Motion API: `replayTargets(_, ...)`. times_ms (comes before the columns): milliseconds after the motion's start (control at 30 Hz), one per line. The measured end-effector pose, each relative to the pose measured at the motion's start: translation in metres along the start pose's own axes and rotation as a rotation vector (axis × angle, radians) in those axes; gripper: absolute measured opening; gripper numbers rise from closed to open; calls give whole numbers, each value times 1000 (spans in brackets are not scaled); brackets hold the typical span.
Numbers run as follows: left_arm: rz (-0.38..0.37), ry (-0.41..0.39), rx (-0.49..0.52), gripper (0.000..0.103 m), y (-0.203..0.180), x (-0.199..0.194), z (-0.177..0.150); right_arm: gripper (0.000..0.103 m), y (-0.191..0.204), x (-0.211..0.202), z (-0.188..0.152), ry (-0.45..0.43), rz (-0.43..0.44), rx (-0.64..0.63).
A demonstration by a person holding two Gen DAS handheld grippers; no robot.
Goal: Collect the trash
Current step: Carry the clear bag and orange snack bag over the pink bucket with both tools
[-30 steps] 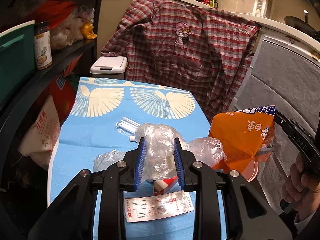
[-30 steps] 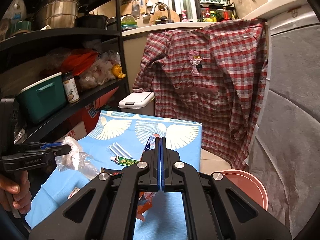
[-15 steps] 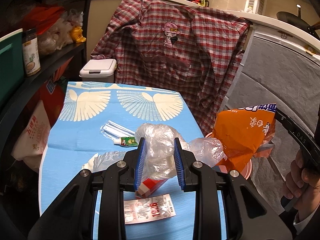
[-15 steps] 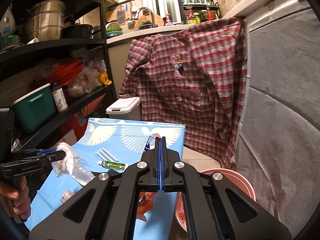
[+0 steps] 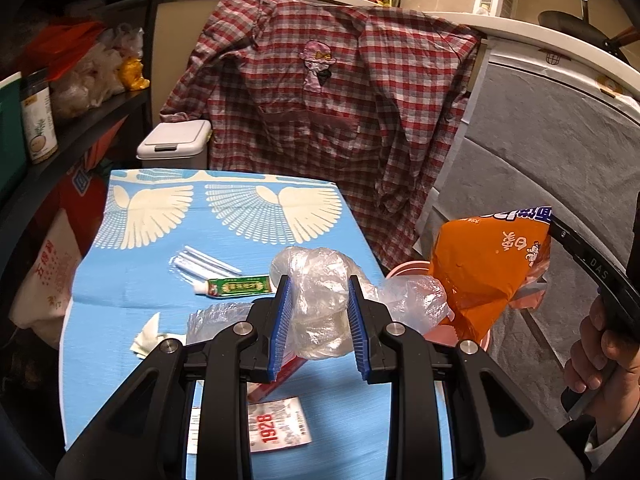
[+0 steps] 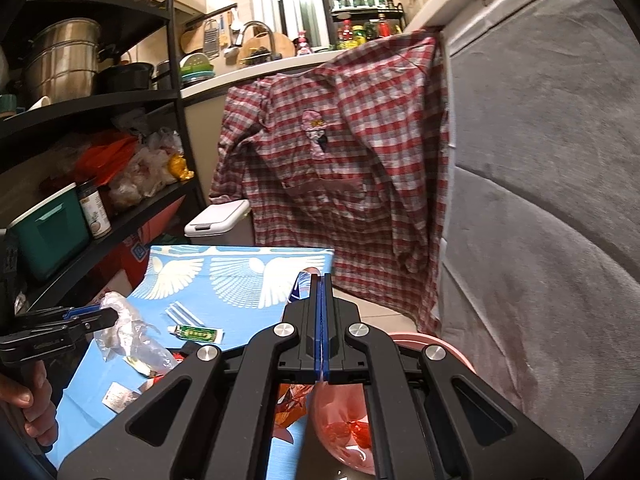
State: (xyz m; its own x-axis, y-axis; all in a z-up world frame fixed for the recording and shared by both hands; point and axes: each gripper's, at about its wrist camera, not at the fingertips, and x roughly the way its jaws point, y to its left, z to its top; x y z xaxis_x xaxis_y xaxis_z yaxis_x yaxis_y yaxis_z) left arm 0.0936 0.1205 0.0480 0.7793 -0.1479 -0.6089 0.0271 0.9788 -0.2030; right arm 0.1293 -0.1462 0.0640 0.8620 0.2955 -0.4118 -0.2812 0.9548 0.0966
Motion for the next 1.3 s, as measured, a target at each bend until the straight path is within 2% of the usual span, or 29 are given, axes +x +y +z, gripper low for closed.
replayTargets(900, -92, 79, 81, 27, -91, 64, 1, 0, -64, 0, -10, 31, -163, 16)
replayTargets(1300, -92, 142, 143, 27, -127, 107, -5, 0, -79, 18, -20, 73, -239, -20)
